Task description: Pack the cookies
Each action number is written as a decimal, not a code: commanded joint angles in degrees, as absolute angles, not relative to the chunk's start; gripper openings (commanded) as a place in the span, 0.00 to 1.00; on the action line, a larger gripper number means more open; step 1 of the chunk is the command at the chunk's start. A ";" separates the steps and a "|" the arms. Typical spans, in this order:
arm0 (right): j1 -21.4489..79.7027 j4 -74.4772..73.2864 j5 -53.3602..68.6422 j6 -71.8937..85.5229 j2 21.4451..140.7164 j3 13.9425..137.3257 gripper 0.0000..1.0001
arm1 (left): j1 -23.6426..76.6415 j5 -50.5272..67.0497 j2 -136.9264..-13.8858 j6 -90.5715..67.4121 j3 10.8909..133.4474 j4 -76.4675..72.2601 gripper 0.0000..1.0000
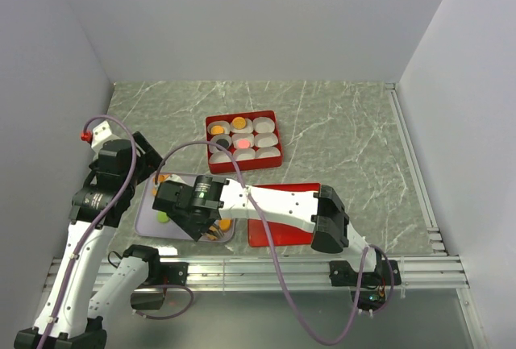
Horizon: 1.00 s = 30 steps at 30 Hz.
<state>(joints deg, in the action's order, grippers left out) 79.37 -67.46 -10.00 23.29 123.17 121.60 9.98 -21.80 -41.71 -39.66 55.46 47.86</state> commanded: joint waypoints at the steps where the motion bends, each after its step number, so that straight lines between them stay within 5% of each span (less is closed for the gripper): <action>1: 78.66 -67.42 -10.11 22.94 124.36 124.63 0.54 | 10.37 -22.06 -41.22 -39.02 55.20 46.76 0.99; 19: 76.64 -68.38 -7.65 22.15 129.46 129.90 0.54 | 11.07 -21.88 -41.40 -38.85 55.11 46.67 0.99; 30: 75.59 -67.32 -7.82 22.67 126.13 123.75 0.39 | 11.07 -21.88 -41.31 -38.76 55.19 46.49 0.99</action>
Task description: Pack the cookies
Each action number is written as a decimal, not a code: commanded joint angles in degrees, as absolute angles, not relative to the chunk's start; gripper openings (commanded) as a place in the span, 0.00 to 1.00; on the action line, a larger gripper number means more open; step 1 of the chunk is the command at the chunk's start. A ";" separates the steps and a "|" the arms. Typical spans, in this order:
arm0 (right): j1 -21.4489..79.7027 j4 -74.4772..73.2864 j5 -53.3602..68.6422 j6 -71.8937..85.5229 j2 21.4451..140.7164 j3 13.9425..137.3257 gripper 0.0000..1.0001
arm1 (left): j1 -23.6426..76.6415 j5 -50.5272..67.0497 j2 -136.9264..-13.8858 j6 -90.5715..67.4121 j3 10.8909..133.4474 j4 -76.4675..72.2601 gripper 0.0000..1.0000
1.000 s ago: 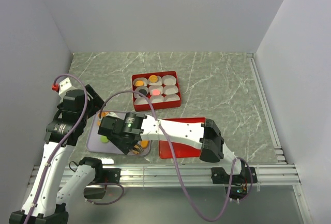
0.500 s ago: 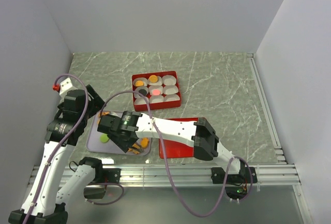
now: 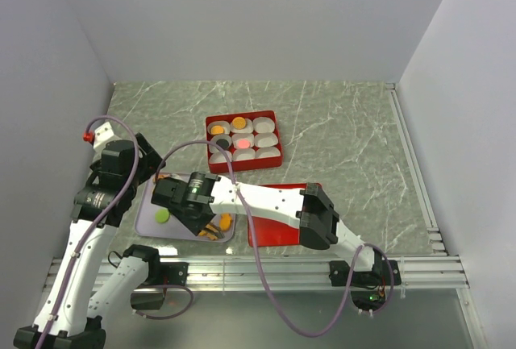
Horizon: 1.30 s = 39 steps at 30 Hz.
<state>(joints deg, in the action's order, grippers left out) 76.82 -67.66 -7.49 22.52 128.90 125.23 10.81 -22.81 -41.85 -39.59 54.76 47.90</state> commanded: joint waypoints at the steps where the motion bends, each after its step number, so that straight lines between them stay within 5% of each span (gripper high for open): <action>1: 75.06 -67.85 -8.87 22.76 125.95 123.75 0.38 | 11.07 -21.97 -41.31 -38.85 55.11 46.49 0.99; 15: 61.90 -66.88 -10.90 20.57 112.86 119.26 0.36 | 11.07 -22.32 -41.31 -39.11 55.11 46.76 0.99; 39: 37.01 -66.97 -11.51 19.95 115.04 126.65 0.36 | 11.07 -22.06 -42.36 -38.94 55.28 46.67 0.99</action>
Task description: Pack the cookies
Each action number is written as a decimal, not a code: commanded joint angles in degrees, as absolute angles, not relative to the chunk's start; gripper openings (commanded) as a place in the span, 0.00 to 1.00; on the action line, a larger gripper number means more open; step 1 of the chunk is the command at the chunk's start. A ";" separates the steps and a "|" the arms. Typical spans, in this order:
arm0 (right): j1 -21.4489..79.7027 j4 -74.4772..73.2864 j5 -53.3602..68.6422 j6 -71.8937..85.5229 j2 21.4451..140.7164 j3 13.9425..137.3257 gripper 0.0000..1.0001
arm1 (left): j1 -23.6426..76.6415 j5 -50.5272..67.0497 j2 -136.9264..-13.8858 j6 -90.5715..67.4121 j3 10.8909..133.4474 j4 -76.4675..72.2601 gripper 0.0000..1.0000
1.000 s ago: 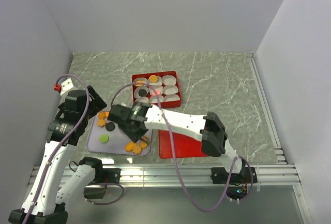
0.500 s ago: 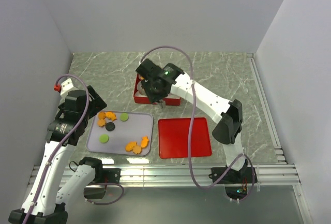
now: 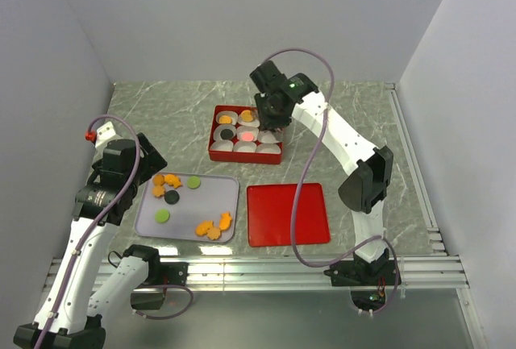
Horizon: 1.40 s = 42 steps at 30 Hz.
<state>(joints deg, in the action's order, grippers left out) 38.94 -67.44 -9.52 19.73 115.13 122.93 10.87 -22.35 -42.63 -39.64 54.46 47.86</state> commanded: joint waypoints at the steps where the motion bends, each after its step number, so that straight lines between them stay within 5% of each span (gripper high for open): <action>1: 36.57 -66.97 -11.95 19.78 115.40 126.65 0.36 | 11.07 -22.06 -42.45 -38.94 55.28 46.76 0.99; 13: 33.40 -63.90 -14.24 19.60 115.93 118.66 0.37 | 11.07 -21.62 -42.89 -38.67 55.20 46.49 0.99; 26: 32.70 -63.37 -14.85 19.34 118.56 120.67 0.55 | 11.07 -21.71 -42.98 -38.76 55.20 46.58 0.99; 42: 32.87 -64.07 -12.22 20.48 113.21 121.29 0.56 | 11.07 -21.97 -43.42 -38.85 55.28 46.76 0.99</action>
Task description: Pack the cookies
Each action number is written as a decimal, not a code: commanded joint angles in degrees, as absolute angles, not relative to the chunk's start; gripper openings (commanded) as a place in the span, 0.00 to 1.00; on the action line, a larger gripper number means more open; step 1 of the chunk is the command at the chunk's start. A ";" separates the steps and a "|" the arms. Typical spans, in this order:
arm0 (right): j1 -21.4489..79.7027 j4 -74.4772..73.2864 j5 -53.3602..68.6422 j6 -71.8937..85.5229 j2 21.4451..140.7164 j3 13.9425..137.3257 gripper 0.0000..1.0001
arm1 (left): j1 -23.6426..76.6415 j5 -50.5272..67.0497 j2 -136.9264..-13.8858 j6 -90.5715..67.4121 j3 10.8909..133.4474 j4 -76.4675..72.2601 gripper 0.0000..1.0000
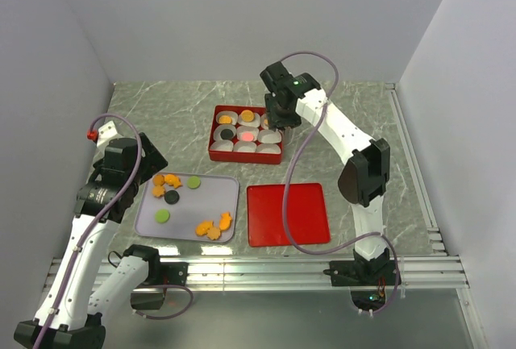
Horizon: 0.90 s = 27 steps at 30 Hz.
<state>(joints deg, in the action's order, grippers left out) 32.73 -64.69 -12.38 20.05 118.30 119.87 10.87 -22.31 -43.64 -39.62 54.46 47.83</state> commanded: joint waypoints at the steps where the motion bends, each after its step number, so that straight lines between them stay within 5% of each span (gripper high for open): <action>1: 33.22 -64.25 -11.96 20.57 112.16 121.20 0.55 | 11.07 -21.97 -43.50 -38.85 55.20 46.67 0.99; 15: 52.19 -61.27 -7.91 24.17 104.68 112.95 0.55 | 10.72 -22.67 -43.15 -39.37 55.20 46.85 0.99; 27: 67.14 -61.87 -7.21 25.75 110.38 111.53 0.55 | 10.72 -22.94 -42.63 -39.64 55.20 47.02 0.99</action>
<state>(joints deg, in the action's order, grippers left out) 66.61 -62.54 -6.42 24.62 109.27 111.72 10.85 -22.35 -43.55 -39.68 54.46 47.88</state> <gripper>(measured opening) 0.555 0.995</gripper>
